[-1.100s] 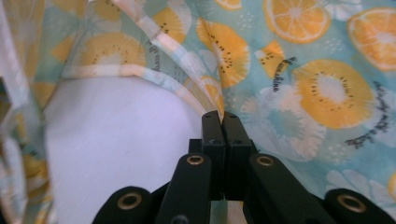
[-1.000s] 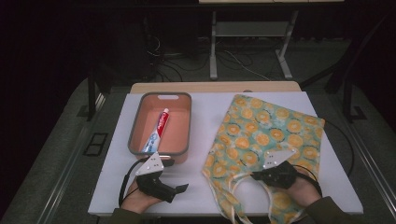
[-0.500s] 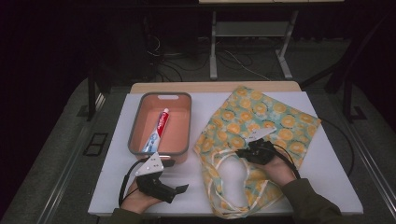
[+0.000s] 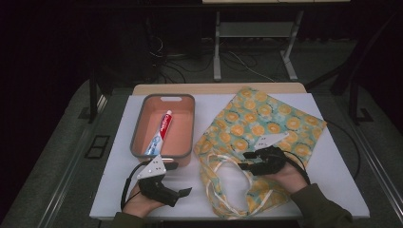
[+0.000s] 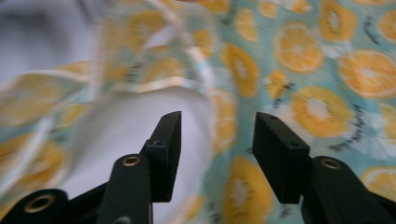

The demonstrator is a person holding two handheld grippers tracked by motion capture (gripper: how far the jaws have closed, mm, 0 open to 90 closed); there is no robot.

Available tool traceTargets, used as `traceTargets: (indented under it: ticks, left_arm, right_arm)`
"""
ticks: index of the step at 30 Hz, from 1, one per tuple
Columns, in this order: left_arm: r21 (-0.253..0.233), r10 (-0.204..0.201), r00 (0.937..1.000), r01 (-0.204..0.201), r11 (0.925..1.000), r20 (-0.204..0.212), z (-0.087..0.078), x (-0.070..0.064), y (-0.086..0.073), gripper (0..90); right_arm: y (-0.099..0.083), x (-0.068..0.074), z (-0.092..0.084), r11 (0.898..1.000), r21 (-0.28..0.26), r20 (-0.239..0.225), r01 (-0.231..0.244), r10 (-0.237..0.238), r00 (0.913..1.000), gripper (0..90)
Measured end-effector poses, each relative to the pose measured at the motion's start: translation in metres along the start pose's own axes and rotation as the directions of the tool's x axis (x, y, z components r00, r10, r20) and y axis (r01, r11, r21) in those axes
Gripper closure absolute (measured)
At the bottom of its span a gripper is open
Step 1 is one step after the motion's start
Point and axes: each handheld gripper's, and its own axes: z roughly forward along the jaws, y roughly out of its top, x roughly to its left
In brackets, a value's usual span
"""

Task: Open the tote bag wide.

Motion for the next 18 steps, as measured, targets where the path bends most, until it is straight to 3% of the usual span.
traceTargets:
  ticks: [4, 9, 13, 14, 18]
  left_arm:
    - [0.001, -0.002, 1.0000, 0.002, 1.0000, -0.001, 0.000, 0.000, 0.000, 1.5]
    - [-0.002, -0.004, 1.0000, 0.004, 1.0000, -0.003, 0.000, 0.000, 0.000, 1.8]
    - [-0.002, -0.008, 1.0000, 0.008, 1.0000, -0.002, 0.000, 0.001, 0.000, 2.0]
    - [-0.002, -0.007, 1.0000, 0.007, 1.0000, -0.003, 0.001, 0.001, 0.000, 2.0]
    - [-0.003, -0.008, 1.0000, 0.008, 1.0000, -0.003, 0.000, 0.001, 0.000, 2.0]
  right_arm:
    - [-0.005, 0.023, -0.010, 0.999, -0.013, -0.067, 0.043, -0.044, 0.9968, 48.3]
    - [-0.011, 0.047, -0.010, 0.997, -0.007, -0.130, 0.082, -0.082, 0.9881, 48.3]
    - [-0.011, 0.065, -0.001, 0.992, 0.009, -0.177, 0.123, -0.119, 0.9769, 48.6]
    - [-0.011, 0.072, 0.006, 0.988, 0.033, -0.198, 0.153, -0.144, 0.9697, 48.6]
    - [-0.016, 0.082, 0.020, 0.979, 0.075, -0.226, 0.187, -0.166, 0.9598, 48.5]
